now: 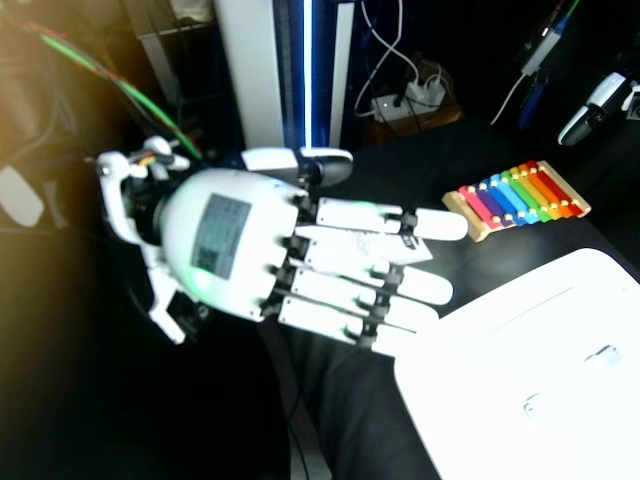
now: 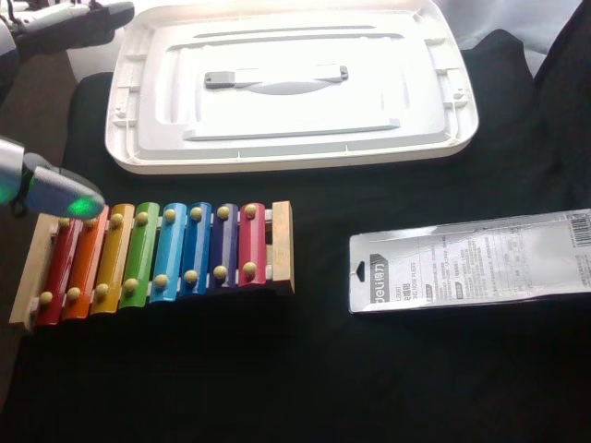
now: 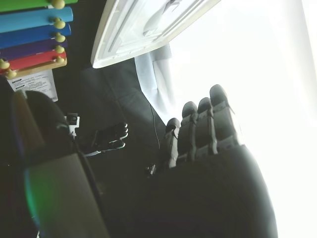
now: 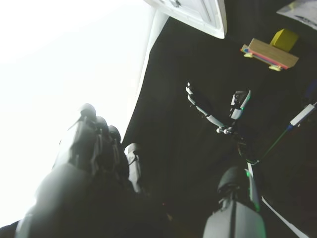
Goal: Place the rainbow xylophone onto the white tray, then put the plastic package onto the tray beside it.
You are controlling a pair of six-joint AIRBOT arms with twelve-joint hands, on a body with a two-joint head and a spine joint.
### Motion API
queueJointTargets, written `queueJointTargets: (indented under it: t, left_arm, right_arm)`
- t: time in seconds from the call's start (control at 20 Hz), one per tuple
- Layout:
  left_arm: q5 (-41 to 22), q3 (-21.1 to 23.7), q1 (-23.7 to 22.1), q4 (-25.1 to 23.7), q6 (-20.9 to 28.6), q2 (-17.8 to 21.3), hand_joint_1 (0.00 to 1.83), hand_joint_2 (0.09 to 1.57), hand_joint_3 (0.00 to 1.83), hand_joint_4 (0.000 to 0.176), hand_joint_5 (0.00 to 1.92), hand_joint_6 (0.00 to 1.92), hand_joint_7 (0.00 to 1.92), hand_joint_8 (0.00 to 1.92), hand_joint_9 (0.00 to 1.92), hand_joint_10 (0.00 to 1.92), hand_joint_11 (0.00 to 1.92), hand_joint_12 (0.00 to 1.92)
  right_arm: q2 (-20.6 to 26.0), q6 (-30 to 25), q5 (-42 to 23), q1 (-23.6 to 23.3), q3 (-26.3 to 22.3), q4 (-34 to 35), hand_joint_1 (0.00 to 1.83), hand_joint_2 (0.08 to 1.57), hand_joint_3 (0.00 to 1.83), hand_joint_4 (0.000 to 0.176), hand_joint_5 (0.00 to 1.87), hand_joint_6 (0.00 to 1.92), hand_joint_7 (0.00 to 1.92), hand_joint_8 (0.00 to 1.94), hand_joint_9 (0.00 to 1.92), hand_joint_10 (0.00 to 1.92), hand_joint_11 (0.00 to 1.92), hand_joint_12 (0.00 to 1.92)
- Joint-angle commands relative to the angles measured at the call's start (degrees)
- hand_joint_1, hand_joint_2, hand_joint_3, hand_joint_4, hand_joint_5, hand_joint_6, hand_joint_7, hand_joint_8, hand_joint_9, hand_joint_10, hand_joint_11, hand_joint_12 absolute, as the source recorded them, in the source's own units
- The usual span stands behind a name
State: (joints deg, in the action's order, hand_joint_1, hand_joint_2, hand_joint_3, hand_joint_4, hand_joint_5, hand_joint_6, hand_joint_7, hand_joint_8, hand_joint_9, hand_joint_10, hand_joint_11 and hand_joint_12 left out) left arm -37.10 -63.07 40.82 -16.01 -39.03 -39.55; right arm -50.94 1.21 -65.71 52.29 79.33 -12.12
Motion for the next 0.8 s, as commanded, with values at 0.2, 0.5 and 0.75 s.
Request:
queueJointTargets:
  t: [0.2, 0.5, 0.75]
  left_arm:
    - [-6.92, 0.13, -1.26, -0.66, 2.30, -0.26, 0.67, 0.79, 0.00, 0.082, 0.00, 0.00, 0.20, 0.00, 0.25, 0.01, 0.09, 0.41]
    - [-3.03, -0.15, -3.13, -11.03, 10.76, -2.04, 0.74, 0.70, 0.00, 0.004, 0.00, 0.00, 0.11, 0.00, 0.17, 0.00, 0.09, 0.29]
    - [0.20, -0.33, -5.88, -24.11, 20.89, -3.77, 0.76, 0.71, 0.00, 0.000, 0.00, 0.00, 0.00, 0.00, 0.00, 0.00, 0.00, 0.05]
  right_arm:
    - [-0.04, -0.61, -6.26, -0.88, 0.55, 3.14, 0.65, 0.75, 0.02, 0.006, 0.00, 0.00, 0.06, 0.01, 0.00, 0.00, 0.01, 0.00]
    - [-0.57, -0.60, -6.26, -0.88, 0.68, 3.14, 0.71, 0.76, 0.01, 0.000, 0.00, 0.00, 0.04, 0.00, 0.00, 0.00, 0.00, 0.00]
    - [-1.08, -0.60, -6.26, -0.87, 0.92, 3.14, 0.67, 0.77, 0.01, 0.000, 0.00, 0.00, 0.03, 0.00, 0.00, 0.00, 0.00, 0.00]
